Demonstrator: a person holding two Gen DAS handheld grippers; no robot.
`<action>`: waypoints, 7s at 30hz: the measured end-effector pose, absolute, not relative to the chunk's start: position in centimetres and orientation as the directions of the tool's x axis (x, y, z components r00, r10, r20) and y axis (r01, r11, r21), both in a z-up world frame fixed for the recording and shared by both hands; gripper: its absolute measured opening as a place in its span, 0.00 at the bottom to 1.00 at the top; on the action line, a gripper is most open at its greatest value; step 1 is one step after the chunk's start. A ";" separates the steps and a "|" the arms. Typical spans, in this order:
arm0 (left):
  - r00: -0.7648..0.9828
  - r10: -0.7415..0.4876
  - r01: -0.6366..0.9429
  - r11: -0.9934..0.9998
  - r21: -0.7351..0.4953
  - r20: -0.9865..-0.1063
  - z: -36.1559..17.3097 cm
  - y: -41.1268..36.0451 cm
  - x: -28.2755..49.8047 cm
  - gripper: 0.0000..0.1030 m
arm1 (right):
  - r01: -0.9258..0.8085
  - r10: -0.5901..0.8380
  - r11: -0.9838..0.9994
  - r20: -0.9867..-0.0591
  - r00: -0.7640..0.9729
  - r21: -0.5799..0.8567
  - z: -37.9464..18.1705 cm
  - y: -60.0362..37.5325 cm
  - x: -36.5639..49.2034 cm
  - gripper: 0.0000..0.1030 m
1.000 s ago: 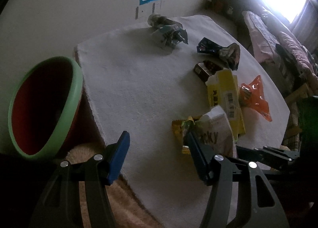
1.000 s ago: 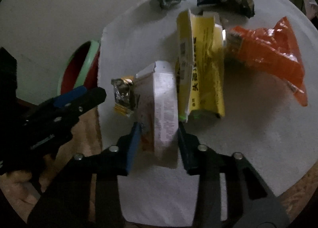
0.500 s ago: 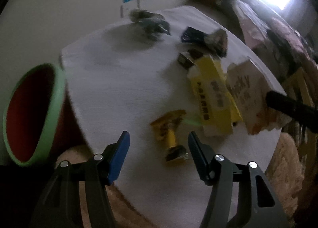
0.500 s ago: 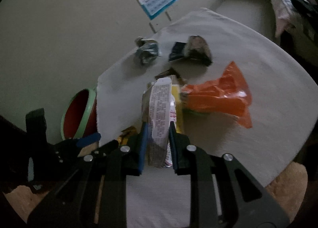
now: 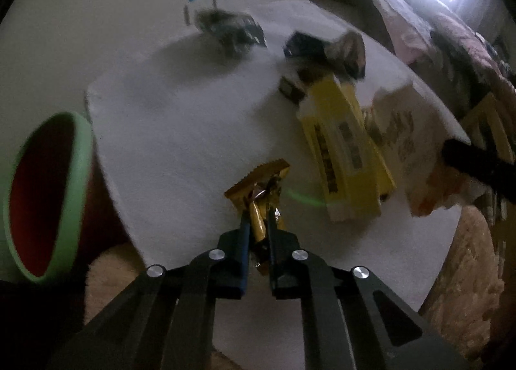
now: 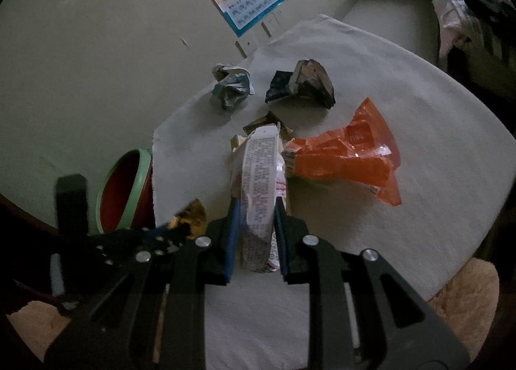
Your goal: Collect trash
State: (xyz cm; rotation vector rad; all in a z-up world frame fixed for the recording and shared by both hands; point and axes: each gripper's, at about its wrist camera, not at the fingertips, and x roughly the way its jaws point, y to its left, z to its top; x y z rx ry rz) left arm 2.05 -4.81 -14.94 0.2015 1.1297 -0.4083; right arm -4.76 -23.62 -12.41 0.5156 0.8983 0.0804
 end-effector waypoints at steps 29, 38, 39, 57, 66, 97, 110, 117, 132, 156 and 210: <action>0.698 -0.186 0.286 0.958 0.031 -0.691 -3.5 0.2 1.8 0.07 | 0.021 0.249 0.935 -0.696 0.673 0.354 -6.5 -19.4 -3.3 0.21; 0.715 -0.189 0.269 0.963 0.016 -0.673 -3.2 1.4 1.8 0.07 | -0.015 0.255 0.945 -0.704 0.663 0.328 -5.8 -17.2 -2.3 0.21; 0.716 -0.188 0.266 0.964 0.013 -0.672 -3.2 1.5 1.7 0.07 | -0.020 0.256 0.945 -0.704 0.662 0.326 -5.7 -17.0 -2.2 0.21; 0.712 -0.155 0.176 0.984 -0.039 -0.685 -4.4 6.0 2.2 0.07 | -0.072 0.252 0.966 -0.835 0.490 0.250 -10.0 -13.1 0.1 0.29; 0.716 -0.148 0.168 0.985 -0.038 -0.682 -4.4 6.4 2.2 0.07 | -0.146 0.218 0.973 -0.910 0.354 0.177 -15.8 -9.5 1.9 0.49; 0.721 -0.080 0.075 0.996 -0.038 -0.688 -5.2 10.1 3.1 0.07 | -0.233 0.379 0.925 -0.745 0.549 0.299 -4.8 -7.0 3.6 0.30; 0.687 -0.009 -0.060 0.996 -0.068 -0.727 -7.7 17.0 4.7 0.07 | -0.334 0.457 0.884 -0.753 0.473 0.327 -5.9 -0.2 7.5 0.30; 0.649 0.025 -0.120 0.990 -0.070 -0.761 -9.6 20.4 6.3 0.07 | -0.360 0.479 0.866 -0.784 0.395 0.348 -7.7 3.0 10.1 0.31; 0.645 0.076 -0.142 0.990 -0.021 -0.761 -9.4 20.3 7.1 0.48 | -0.338 0.487 0.868 -0.761 0.428 0.365 -6.9 3.0 10.9 0.60; 0.753 -0.066 0.080 0.997 -0.009 -0.655 -1.7 8.1 4.0 0.53 | -0.049 0.276 0.946 -0.722 0.634 0.320 -5.1 -13.7 1.4 0.67; 0.570 -0.163 0.357 0.932 0.064 -0.805 -7.5 -3.7 0.4 0.54 | 0.514 0.142 0.749 -0.859 0.492 0.418 -18.3 -30.8 5.6 0.78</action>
